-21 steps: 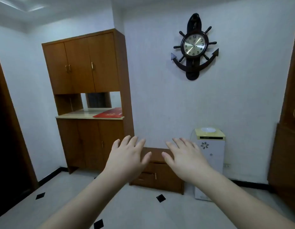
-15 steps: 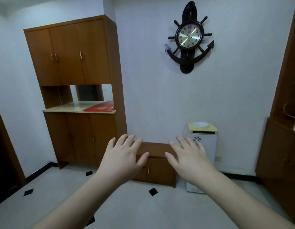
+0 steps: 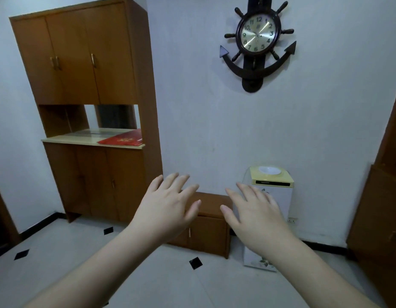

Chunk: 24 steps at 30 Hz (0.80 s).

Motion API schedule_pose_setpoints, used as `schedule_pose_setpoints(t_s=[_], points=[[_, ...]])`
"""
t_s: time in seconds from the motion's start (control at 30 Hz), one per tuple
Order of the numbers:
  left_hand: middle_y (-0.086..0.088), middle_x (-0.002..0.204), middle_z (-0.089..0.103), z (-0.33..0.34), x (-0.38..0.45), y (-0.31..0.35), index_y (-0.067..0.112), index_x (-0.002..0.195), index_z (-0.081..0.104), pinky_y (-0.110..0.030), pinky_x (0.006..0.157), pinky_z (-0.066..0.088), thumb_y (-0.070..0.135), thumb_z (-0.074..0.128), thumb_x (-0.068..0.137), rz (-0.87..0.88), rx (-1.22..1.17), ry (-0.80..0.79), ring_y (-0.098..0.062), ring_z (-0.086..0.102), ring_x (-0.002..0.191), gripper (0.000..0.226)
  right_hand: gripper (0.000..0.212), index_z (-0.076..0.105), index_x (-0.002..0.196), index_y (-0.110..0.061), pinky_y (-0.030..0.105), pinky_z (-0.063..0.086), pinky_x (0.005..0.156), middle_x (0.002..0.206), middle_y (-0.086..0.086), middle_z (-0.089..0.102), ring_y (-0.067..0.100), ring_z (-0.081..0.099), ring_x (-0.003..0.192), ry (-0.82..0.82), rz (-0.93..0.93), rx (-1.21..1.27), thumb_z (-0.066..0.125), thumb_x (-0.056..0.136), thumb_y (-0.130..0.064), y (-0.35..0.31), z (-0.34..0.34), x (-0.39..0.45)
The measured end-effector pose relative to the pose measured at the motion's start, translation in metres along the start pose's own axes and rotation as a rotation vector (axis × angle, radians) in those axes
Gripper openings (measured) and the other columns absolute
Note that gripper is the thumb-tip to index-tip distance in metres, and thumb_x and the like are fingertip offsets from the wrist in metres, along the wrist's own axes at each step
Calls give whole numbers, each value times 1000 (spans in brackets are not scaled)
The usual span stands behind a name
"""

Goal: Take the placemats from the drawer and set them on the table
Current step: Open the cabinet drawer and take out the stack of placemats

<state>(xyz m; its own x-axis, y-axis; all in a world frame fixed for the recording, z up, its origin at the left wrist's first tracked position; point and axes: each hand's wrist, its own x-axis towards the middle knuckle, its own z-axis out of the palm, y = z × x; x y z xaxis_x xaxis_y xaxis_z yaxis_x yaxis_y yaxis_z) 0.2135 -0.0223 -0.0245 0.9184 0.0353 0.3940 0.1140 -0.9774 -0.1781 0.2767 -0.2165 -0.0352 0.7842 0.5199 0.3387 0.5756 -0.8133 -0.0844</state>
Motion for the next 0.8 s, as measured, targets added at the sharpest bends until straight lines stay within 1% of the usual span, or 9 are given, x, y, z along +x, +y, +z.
schedule_pose_setpoints(t_s=[0.1,0.17,0.27,0.37,0.43,0.53,0.6,0.67,0.8], points=[[2,159,36,14,9,-7,35,151,37,-44,120,17,64,6,90,-48,-38,-41,-20,26,150,74,90,28,149,-36,40,15,117,160,-4,23,19,19,146,16,-30,-15,-11,73,-62,-6,7,25],[5,163,25,25,15,-19,38,154,27,-42,122,11,66,4,90,-83,-56,-81,-17,15,152,74,91,28,149,-36,41,16,116,159,-4,23,19,20,145,1,-52,-10,-13,72,-61,-14,16,43],[7,166,15,43,24,-43,39,156,20,-40,122,5,65,13,97,-140,-74,-96,-16,5,154,64,80,26,150,-36,41,19,115,159,-3,24,20,23,145,-4,-82,2,-5,80,-62,-29,36,70],[7,166,12,62,31,-74,40,156,14,-41,122,5,69,-6,84,-179,-73,-105,-16,3,154,80,62,19,152,-37,41,18,117,161,-2,19,20,19,146,-47,-110,23,10,95,-60,-48,58,98],[7,167,10,76,35,-99,39,156,11,-42,122,5,69,-12,78,-212,-60,-116,-16,2,154,87,57,16,152,-37,41,17,118,162,-3,15,20,18,147,-78,-135,36,19,99,-57,-64,74,121],[6,167,8,100,39,-146,38,157,8,-42,123,5,70,0,91,-265,-31,-124,-17,1,154,74,66,21,151,-36,41,20,116,160,-4,22,20,23,144,-76,-173,3,5,92,-62,-98,99,156],[6,167,8,118,41,-181,38,157,7,-42,123,4,68,5,95,-284,-34,-122,-17,1,154,69,62,22,151,-35,40,19,116,159,-6,23,20,24,144,-99,-192,2,10,96,-60,-122,117,179],[6,167,8,132,44,-212,38,157,6,-43,123,4,69,-3,89,-297,-16,-122,-18,1,154,76,57,19,152,-35,40,17,117,160,-6,21,19,22,145,-111,-202,11,19,100,-57,-143,132,202],[4,167,11,161,59,-272,37,157,13,-43,122,5,70,0,88,-288,-5,-121,-19,4,154,78,56,19,153,-35,40,17,117,160,-5,22,20,22,145,-126,-203,7,18,100,-56,-183,156,243]])
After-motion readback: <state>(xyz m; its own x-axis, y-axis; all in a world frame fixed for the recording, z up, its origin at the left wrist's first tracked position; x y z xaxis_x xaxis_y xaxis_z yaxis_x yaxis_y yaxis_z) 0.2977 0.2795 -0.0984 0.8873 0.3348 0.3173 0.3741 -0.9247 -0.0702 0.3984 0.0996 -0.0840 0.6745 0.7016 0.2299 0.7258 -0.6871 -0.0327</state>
